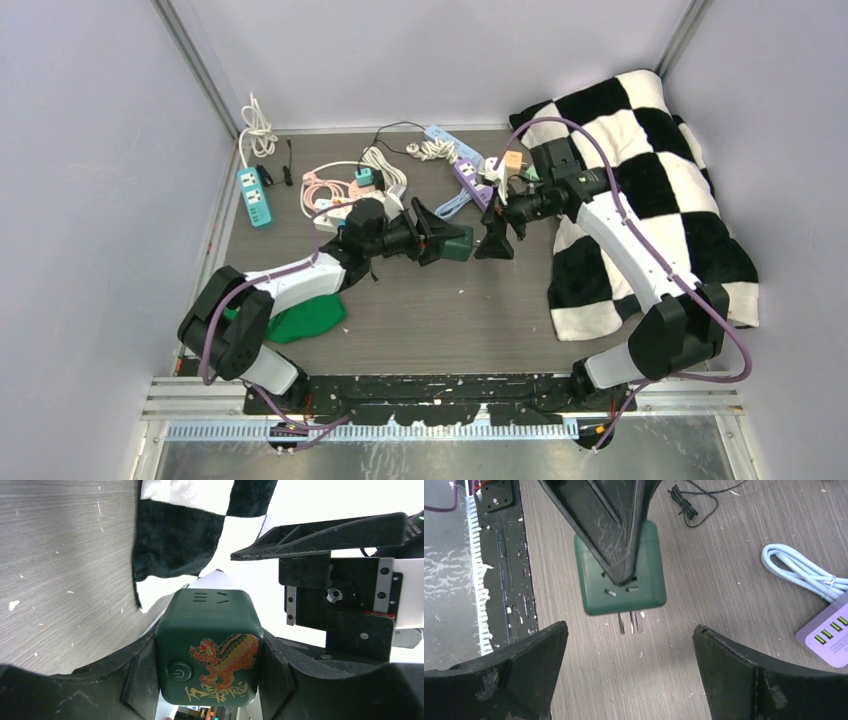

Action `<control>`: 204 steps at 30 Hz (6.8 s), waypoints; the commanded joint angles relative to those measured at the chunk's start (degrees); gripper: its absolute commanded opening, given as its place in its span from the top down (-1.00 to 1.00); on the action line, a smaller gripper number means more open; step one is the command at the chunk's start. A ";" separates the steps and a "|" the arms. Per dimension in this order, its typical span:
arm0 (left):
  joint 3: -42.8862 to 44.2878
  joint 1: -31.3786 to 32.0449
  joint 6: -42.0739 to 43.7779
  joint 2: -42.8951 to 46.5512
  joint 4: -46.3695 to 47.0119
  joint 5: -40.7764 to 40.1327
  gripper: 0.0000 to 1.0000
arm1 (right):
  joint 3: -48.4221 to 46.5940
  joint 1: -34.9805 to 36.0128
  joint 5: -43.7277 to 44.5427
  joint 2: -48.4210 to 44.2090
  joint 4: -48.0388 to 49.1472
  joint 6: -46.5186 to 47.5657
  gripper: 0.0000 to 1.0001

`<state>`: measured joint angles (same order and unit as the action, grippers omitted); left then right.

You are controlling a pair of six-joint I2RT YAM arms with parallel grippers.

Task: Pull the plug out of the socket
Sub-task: Place the plug at the center of the board, then reset both arms

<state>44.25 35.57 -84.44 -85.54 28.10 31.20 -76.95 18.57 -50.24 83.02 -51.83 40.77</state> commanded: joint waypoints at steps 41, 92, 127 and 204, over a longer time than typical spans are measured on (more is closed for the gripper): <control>-2.19 4.22 -2.41 -3.10 14.23 2.47 -1.00 | 8.60 -1.80 -11.27 -3.16 -1.99 5.58 0.98; -8.64 -17.16 26.79 28.52 -24.20 -24.78 -0.99 | 4.06 -10.77 36.71 15.23 34.62 -37.34 0.97; 5.30 -18.65 44.85 35.50 -48.96 -39.04 -0.99 | -18.78 -11.74 41.46 40.93 30.70 -36.53 0.01; 50.88 -20.65 59.43 32.46 -89.33 -32.83 -0.99 | -47.80 -28.94 -0.26 7.82 -8.46 -42.52 -0.99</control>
<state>97.41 15.25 -25.91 -55.35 -61.63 0.03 -124.29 -9.98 -47.92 93.25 -62.11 0.01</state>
